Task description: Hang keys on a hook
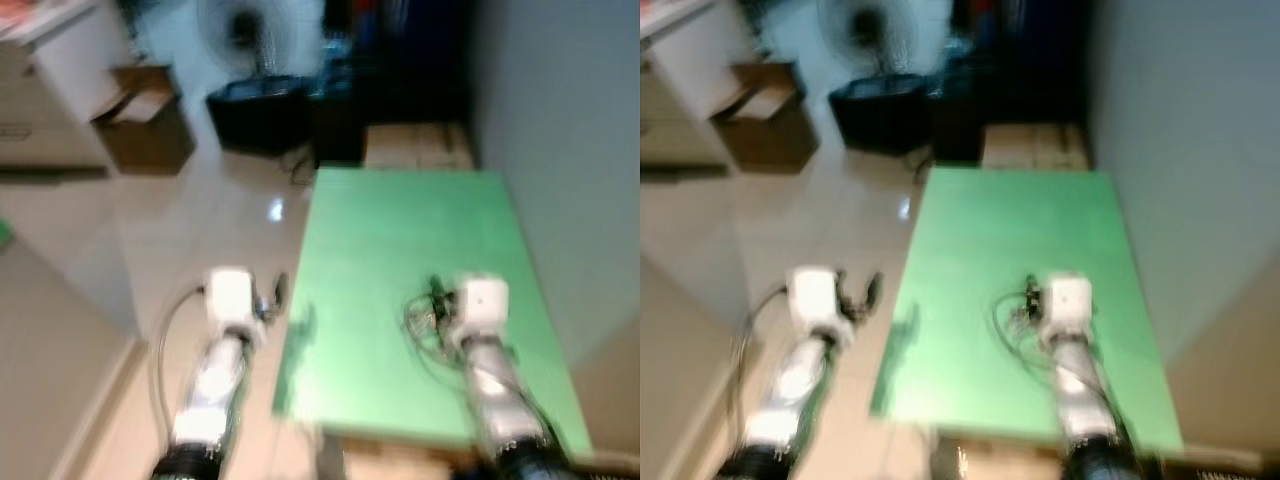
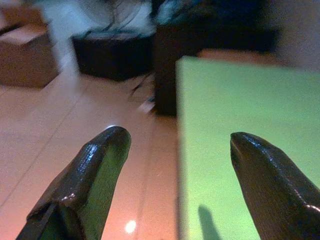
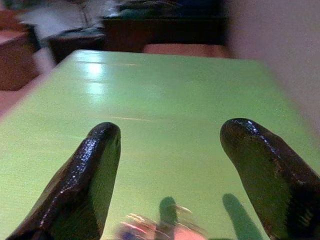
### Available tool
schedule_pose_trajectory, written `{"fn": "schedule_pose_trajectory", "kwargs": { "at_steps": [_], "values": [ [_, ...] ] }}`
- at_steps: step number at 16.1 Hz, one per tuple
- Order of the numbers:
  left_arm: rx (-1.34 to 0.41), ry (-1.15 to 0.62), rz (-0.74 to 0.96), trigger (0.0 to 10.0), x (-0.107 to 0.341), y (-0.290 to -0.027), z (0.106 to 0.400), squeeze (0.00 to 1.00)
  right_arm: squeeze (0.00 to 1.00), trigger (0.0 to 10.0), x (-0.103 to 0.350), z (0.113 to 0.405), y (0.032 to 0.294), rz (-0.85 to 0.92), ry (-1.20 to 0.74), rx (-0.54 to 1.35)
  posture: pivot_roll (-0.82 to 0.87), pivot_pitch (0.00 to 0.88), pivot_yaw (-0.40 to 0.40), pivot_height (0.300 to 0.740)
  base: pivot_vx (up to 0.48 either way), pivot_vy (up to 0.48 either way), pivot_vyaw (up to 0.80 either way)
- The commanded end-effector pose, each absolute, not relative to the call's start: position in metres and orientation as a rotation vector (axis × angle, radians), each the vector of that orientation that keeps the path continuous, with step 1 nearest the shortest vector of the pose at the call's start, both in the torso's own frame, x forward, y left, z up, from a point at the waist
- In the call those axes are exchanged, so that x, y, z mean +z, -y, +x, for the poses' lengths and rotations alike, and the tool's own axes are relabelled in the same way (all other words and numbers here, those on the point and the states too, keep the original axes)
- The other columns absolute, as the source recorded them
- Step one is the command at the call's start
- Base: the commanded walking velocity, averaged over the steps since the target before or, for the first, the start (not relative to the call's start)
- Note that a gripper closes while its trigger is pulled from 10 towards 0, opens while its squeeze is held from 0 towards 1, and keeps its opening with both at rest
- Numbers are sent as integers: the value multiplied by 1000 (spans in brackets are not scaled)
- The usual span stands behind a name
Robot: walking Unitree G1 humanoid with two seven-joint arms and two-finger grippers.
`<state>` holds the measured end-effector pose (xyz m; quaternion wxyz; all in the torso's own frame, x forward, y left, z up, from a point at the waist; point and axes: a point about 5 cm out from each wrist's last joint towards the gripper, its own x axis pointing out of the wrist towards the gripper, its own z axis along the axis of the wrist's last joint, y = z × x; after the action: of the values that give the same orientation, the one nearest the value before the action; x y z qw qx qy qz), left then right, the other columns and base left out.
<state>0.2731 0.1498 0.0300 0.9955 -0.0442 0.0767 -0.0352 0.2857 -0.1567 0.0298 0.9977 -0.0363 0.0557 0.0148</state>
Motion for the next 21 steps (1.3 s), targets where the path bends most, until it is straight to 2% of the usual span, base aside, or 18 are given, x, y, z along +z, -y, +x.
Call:
{"fn": "schedule_pose_trajectory", "kwargs": {
  "at_steps": [1,6,14,21],
  "values": [
    [-87,-129,-101,10000,36,-140,277,0,0,10000,24,282,170,-103,-146,3,-180,0,106,740,0,0,0],
    [-108,-135,-99,10000,34,-136,276,0,0,10000,23,282,173,-95,-158,-17,-191,0,112,740,0,0,0],
    [-153,-133,-56,10000,40,-141,282,0,0,10000,6,289,175,22,-351,-105,-187,0,161,740,0,0,0],
    [-149,-141,-58,10000,42,-142,281,0,0,10000,-11,288,172,8,-561,18,-182,0,159,740,0,0,0]
  ]
}}
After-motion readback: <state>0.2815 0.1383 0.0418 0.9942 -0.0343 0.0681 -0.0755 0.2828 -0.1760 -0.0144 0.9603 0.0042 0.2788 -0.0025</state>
